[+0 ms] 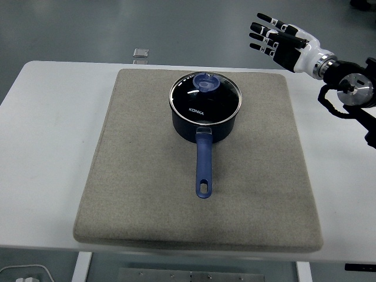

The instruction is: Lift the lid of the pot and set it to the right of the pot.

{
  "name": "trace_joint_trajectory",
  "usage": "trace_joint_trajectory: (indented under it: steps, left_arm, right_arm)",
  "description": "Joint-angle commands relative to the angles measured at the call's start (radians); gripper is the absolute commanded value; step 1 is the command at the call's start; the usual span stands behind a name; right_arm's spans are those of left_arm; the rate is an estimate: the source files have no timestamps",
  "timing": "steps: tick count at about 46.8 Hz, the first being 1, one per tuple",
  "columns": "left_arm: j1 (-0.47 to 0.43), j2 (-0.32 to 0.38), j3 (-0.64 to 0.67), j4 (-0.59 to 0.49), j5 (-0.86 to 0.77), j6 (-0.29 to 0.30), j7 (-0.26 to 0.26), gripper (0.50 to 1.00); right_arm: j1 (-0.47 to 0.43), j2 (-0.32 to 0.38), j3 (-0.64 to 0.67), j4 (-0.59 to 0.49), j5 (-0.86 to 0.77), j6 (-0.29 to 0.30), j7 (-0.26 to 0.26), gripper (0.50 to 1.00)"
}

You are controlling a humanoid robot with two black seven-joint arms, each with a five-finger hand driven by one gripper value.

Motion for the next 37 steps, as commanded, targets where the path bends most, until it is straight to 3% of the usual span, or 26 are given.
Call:
trace_joint_trajectory:
  steps: [1, 10, 37]
  left_arm:
    - [0.000, 0.000, 0.000, 0.000, 0.000, 0.000, 0.000, 1.000]
    - [0.000, 0.000, 0.000, 0.000, 0.000, 0.000, 0.000, 1.000]
    - [0.000, 0.000, 0.000, 0.000, 0.000, 0.000, 0.000, 1.000]
  right_arm:
    - [0.001, 0.001, -0.004, 0.000, 0.000, -0.011, -0.001, 0.926]
    - [0.000, -0.001, -0.010, 0.000, -0.009, 0.003, -0.001, 0.924]
    - [0.032, -0.019, 0.000, 0.018, -0.339, 0.075, -0.001, 0.924]
